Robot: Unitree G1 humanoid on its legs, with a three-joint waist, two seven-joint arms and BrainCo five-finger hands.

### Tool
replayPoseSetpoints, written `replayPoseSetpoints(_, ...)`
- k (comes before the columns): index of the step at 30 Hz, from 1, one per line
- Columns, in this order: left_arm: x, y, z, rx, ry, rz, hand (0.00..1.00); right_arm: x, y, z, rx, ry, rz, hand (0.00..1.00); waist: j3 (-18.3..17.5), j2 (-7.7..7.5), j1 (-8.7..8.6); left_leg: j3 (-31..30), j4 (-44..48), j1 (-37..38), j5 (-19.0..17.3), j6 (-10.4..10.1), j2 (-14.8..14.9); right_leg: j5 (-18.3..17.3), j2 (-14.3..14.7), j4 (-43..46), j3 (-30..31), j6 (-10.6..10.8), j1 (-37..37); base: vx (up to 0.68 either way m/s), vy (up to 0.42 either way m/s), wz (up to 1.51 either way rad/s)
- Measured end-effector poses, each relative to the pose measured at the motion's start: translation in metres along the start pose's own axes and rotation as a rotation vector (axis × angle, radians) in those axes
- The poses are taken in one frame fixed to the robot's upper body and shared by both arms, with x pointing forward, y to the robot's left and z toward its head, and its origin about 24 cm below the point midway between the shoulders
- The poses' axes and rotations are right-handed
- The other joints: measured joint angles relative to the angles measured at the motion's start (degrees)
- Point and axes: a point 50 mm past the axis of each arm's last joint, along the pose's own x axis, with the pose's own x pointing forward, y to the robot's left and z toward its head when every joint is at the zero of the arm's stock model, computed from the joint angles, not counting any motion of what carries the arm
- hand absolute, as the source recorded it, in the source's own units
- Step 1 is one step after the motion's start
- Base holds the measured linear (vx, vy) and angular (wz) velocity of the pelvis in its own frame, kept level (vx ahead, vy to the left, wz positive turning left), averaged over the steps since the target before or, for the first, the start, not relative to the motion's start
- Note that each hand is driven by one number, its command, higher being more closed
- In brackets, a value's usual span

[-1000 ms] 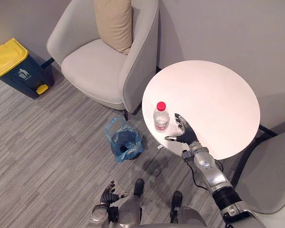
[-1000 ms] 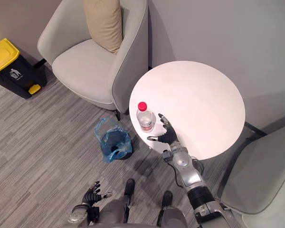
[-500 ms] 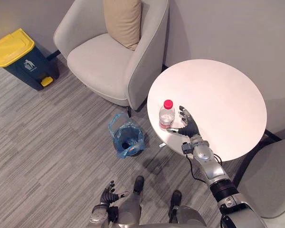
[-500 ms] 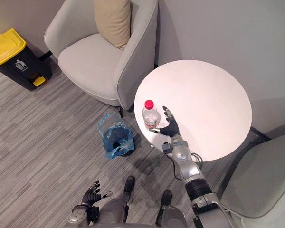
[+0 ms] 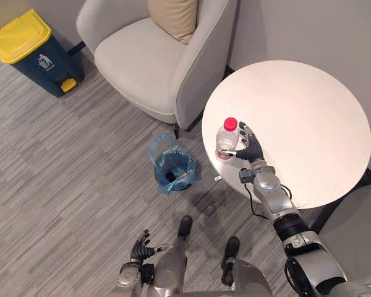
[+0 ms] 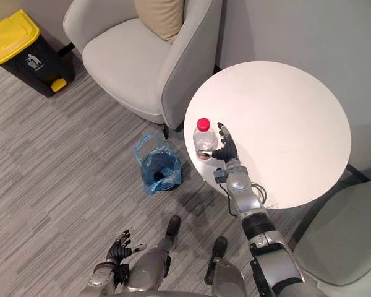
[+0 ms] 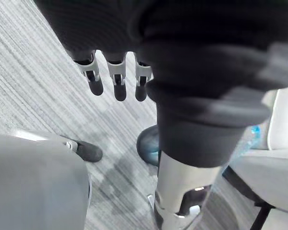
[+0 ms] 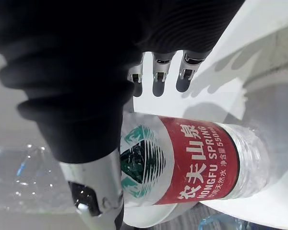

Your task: Gather rubbish on tea table into small bin, then transfer packed bag to large trash can.

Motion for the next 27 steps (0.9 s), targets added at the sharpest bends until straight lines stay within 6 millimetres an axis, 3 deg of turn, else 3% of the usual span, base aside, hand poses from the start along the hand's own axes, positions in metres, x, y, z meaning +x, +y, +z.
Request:
replayPoseSetpoints(1,0.000,0.000,0.001,0.000,-0.003,-0.001,0.00,0.002,0.003,0.000,-0.013,0.007,0.014,1.00,0.06,0.00,0.40,-0.10,0.00,-0.15,0.02,-0.01,-0.03,0.00,-0.02,0.00,-0.10,0.00,-0.11,-0.01,0.003,0.04)
replayPoseSetpoints(9,0.005,-0.003,0.011,0.002,-0.034,-0.007,0.00,0.017,0.009,0.015,-0.057,-0.021,0.049,1.00,2.37,-0.09,1.25,-1.31,0.00,-0.77,0.52,-0.52,-0.01,-0.02,0.09,0.07,-1.21,-0.02,-0.21,-0.02,-0.007,0.07)
replayPoseSetpoints(18,0.006,-0.003,0.012,0.003,-0.036,-0.010,0.00,0.016,0.008,0.012,-0.045,0.001,0.047,1.00,2.58,-0.13,1.17,-1.25,0.00,-0.76,0.51,-0.52,0.02,-0.02,0.10,0.07,-1.12,-0.02,-0.21,0.00,0.000,0.00)
replayPoseSetpoints(27,0.005,-0.003,0.010,0.004,-0.019,-0.008,0.00,-0.033,0.002,0.015,0.078,-0.114,0.020,1.00,2.08,-0.73,0.40,-0.72,-0.05,0.76,0.50,-0.53,0.24,-0.05,-0.03,0.22,-0.73,0.04,1.05,0.00,0.000,0.00)
